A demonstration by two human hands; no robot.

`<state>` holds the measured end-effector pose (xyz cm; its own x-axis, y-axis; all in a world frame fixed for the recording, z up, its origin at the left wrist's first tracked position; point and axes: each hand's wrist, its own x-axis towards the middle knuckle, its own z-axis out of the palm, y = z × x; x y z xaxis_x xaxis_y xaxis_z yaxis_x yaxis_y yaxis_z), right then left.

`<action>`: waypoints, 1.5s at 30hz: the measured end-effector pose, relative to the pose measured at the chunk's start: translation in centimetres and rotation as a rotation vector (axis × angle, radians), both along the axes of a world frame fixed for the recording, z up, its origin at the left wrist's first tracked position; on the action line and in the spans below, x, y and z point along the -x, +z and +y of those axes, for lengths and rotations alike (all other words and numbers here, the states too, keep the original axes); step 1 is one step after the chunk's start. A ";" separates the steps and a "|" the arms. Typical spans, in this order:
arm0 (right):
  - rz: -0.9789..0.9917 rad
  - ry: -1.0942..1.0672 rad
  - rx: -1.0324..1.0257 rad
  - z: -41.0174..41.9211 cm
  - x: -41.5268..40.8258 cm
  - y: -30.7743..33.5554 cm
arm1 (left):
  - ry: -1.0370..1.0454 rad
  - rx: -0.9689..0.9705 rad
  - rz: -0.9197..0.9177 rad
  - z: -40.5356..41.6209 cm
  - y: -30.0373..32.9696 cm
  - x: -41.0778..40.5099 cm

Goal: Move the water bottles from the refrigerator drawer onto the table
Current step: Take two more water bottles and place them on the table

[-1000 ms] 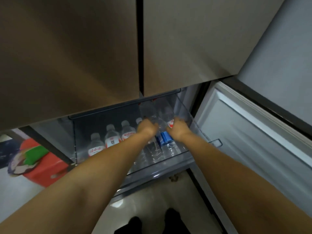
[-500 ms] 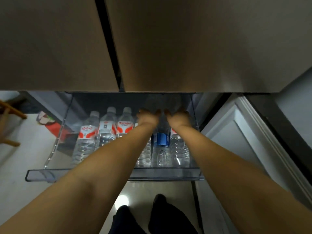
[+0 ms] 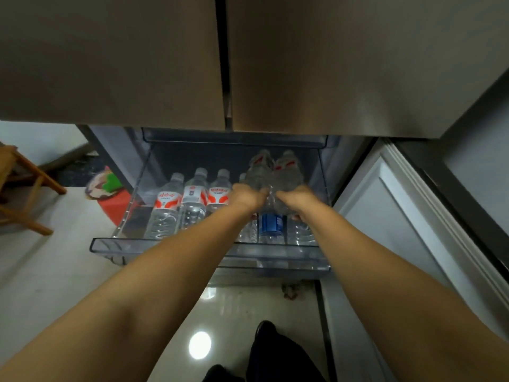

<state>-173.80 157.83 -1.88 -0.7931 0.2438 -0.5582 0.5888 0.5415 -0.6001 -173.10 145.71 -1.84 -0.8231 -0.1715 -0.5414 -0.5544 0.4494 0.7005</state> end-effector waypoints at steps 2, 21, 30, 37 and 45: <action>-0.038 0.005 0.081 0.0 -1.9 0.6 | -0.019 -0.013 0.017 -0.3 0.2 -1.4; 0.016 0.016 -0.098 0.8 -1.1 -0.9 | -0.173 0.192 -0.141 1.2 0.8 0.2; 0.118 -0.076 -0.243 0.1 0.5 -4.1 | -0.056 0.274 -0.060 2.1 -1.6 2.0; 0.041 -0.134 0.077 1.3 1.2 -0.6 | 0.058 -0.235 -0.079 -0.8 -0.3 2.2; 0.045 -0.295 0.571 0.3 -2.6 4.7 | 0.002 -0.592 -0.171 -6.1 5.3 -2.2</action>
